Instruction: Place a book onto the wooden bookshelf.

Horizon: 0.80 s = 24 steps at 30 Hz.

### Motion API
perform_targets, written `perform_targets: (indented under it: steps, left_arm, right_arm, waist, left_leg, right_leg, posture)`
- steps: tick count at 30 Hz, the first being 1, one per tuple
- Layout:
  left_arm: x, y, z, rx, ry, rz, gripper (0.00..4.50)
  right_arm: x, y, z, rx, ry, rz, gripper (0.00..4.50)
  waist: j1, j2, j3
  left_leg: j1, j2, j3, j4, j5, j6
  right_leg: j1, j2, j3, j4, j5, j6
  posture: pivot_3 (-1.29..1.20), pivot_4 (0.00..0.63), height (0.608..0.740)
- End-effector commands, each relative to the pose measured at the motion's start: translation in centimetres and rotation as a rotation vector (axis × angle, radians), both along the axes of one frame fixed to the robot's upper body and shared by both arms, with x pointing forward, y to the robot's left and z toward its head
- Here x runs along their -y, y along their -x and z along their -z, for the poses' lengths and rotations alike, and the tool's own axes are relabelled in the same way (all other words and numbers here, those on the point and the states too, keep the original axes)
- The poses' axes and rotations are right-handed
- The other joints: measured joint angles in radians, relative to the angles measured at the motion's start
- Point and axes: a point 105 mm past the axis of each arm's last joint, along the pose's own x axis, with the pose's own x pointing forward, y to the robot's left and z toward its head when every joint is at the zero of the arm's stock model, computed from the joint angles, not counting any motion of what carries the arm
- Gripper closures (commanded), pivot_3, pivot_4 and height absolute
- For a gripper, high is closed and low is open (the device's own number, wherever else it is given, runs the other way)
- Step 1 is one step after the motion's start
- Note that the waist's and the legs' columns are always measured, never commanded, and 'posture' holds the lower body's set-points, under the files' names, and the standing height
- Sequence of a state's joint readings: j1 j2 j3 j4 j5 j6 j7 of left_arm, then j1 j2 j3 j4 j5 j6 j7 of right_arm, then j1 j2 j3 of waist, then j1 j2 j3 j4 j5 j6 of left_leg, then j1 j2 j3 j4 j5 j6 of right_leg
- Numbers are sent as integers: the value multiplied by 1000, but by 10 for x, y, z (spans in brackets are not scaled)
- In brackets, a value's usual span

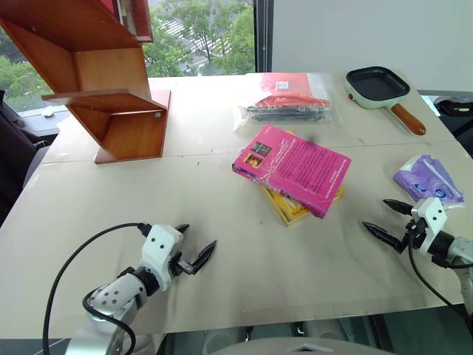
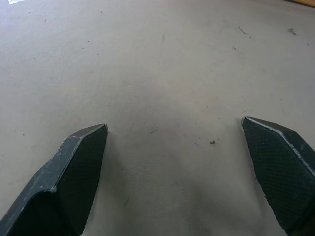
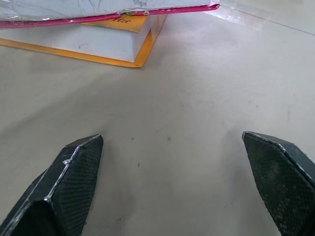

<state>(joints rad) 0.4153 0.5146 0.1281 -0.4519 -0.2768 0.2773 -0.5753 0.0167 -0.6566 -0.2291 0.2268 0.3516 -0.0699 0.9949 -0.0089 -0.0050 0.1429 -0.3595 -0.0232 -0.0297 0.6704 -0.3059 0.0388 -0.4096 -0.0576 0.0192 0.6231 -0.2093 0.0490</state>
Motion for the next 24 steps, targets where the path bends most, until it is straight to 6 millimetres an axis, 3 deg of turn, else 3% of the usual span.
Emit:
perform_targets:
  steps: [1, 11, 17, 20, 24]
  left_arm:
    - [1, 1, -2, -18, 23, 6, 26]
    - [-1, -6, -2, 3, 11, -1, 26]
    - [-1, -5, -5, 11, -8, 3, 26]
    - [1, -7, -14, 34, -16, 21, 26]
    - [0, -13, -29, 65, -46, 61, 26]
  right_arm:
    - [0, -2, -11, 38, 13, -17, 0]
    - [-1, -17, -13, 53, 28, -20, 0]
    - [1, -15, -7, 41, 48, -2, 0]
    - [0, -15, -5, 25, 64, 7, 0]
    - [11, -29, -4, -7, 139, 83, 0]
  waist:
    - [0, 0, 0]
    - [3, -2, 2]
    - [3, -2, 2]
    - [2, -3, 3]
    - [0, -6, 4]
  left_leg:
    - [0, 0, 0, 0, 0, 0]
    - [0, 0, 0, 0, 0, 0]
    - [0, 0, -1, 0, 0, 0]
    - [0, 0, -1, 0, 0, 0]
    - [0, 0, -1, 1, 0, 0]
  right_leg:
    - [0, 0, 0, 0, 0, 0]
    - [0, 1, 0, 0, 0, 0]
    - [0, -4, -1, 0, 0, 0]
    - [0, -4, -1, 0, 0, 0]
    - [0, -4, -1, 0, 0, 0]
  posture:
    - [0, 150, 740]
    - [0, 150, 740]
    - [0, 150, 740]
    - [0, 150, 740]
    - [0, 150, 740]
